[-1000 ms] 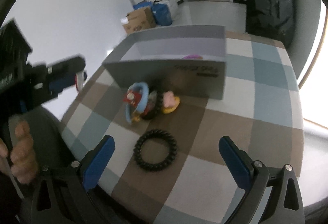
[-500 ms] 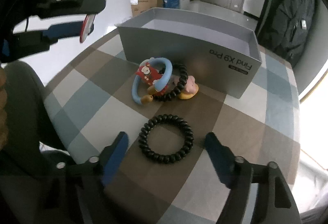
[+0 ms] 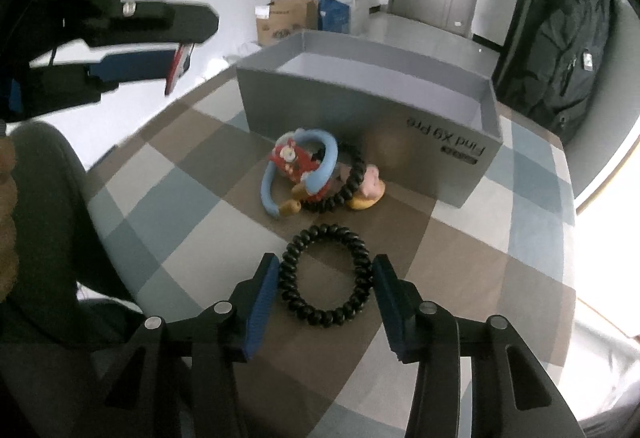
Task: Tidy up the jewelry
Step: 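Grasp the black coiled hair tie with the right gripper while the left holds the red disc, then carry red disc and black hair tie into the grey box and release both, then withdraw the left gripper from the box toward the blue ring toy, then grasp the blue ring toy with the left gripper and lift it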
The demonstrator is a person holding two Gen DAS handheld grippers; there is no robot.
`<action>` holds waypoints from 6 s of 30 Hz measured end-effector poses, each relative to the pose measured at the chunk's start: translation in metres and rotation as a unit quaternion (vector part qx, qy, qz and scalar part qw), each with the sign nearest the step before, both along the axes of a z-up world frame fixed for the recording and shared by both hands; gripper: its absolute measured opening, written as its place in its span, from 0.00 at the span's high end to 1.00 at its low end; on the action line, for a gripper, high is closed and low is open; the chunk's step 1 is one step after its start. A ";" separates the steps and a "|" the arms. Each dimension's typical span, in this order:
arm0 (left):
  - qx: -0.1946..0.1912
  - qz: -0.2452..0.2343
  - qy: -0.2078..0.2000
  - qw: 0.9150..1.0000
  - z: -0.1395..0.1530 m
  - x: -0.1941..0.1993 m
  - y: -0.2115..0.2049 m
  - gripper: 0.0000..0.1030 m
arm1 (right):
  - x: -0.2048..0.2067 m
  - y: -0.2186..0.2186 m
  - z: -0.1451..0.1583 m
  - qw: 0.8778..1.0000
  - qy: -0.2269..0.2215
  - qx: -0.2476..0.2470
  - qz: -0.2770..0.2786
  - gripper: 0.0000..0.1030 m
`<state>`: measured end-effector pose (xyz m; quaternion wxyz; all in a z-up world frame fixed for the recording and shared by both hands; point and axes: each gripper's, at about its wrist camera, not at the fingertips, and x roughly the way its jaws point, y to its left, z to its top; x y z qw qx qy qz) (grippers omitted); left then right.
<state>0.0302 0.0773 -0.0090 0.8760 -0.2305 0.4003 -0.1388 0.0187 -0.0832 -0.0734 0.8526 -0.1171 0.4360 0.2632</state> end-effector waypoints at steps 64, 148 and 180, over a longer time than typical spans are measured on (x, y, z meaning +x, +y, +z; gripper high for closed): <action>0.018 -0.070 0.032 0.997 -0.021 0.119 -0.031 0.64 | 0.144 -0.028 0.036 0.988 0.029 0.143 -0.056 0.49; 0.097 -0.058 0.087 0.990 -0.062 0.030 -0.051 0.20 | 0.043 -0.070 0.030 0.984 -0.018 0.134 -0.113 0.00; 0.047 -0.057 0.092 0.993 -0.062 0.032 -0.044 0.50 | 0.045 -0.068 0.022 0.986 -0.008 0.118 -0.118 0.00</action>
